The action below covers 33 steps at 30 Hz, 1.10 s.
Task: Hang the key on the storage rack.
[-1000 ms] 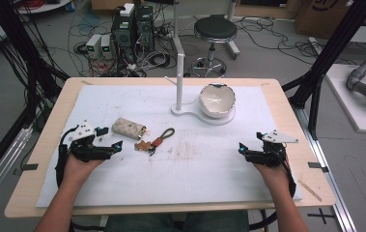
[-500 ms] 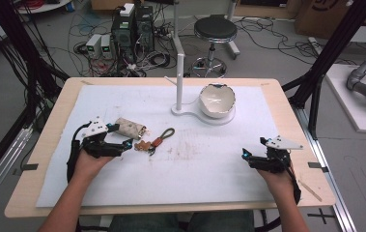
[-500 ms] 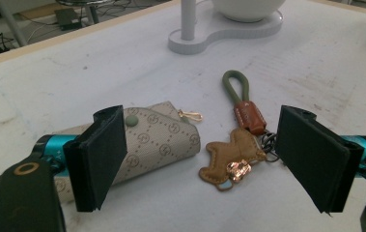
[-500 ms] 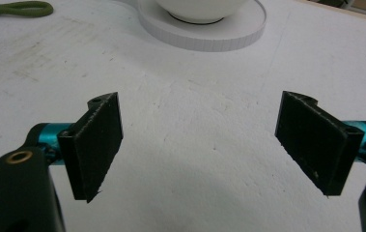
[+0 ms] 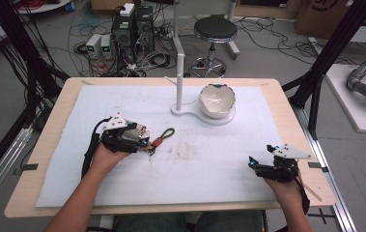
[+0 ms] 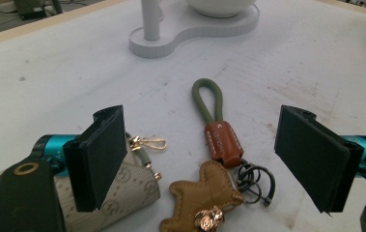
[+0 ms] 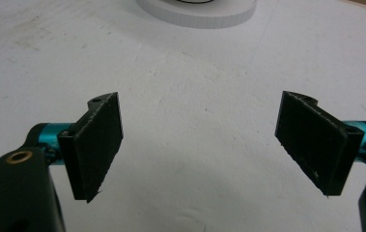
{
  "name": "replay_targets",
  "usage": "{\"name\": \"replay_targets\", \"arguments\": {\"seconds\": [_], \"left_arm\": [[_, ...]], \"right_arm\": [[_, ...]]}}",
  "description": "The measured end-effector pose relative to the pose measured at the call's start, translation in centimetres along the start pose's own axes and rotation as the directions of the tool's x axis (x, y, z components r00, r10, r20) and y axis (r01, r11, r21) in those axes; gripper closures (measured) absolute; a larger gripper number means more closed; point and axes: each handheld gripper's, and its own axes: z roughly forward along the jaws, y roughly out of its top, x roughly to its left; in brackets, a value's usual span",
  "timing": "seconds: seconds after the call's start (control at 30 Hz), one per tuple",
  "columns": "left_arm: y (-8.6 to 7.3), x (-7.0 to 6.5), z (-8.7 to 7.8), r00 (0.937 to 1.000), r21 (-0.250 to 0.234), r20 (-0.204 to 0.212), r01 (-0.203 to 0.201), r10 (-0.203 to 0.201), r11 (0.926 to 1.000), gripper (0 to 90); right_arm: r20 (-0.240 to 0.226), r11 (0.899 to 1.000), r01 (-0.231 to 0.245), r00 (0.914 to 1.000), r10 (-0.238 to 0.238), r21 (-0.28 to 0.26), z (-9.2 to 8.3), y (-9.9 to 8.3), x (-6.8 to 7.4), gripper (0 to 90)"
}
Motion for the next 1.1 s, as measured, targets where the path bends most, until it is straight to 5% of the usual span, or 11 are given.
{"name": "replay_targets", "arguments": {"seconds": [0.2, 0.63, 0.87, 1.1], "left_arm": [[0.6, -0.6, 2.5, 0.9985, 0.066, 0.046, -0.035, 0.032, 0.9972, 18.8], [0.8, -1.4, 5.7, 0.9962, 0.164, 0.070, -0.063, 0.052, 0.9845, 19.2], [0.6, -1.8, 6.9, 0.9962, 0.232, 0.073, -0.064, 0.048, 0.9706, 25.0], [0.4, -1.3, 6.9, 0.9971, 0.257, 0.062, -0.059, 0.044, 0.9647, 36.6]], "right_arm": [[0.009, 1.000, 0.004, 0.9999, -0.004, 0.011, -0.8, -0.6, 0.1, 17.2], [0.030, 1.000, 0.007, 0.9995, -0.007, 0.019, -1.8, -1.4, 0.0, 17.2], [0.031, 1.000, 0.021, 0.9993, -0.021, 0.008, -2.2, -1.5, 0.1, 17.2], [0.028, 1.000, 0.022, 0.9994, -0.022, 0.002, -2.4, -1.6, 0.1, 17.2]]}}
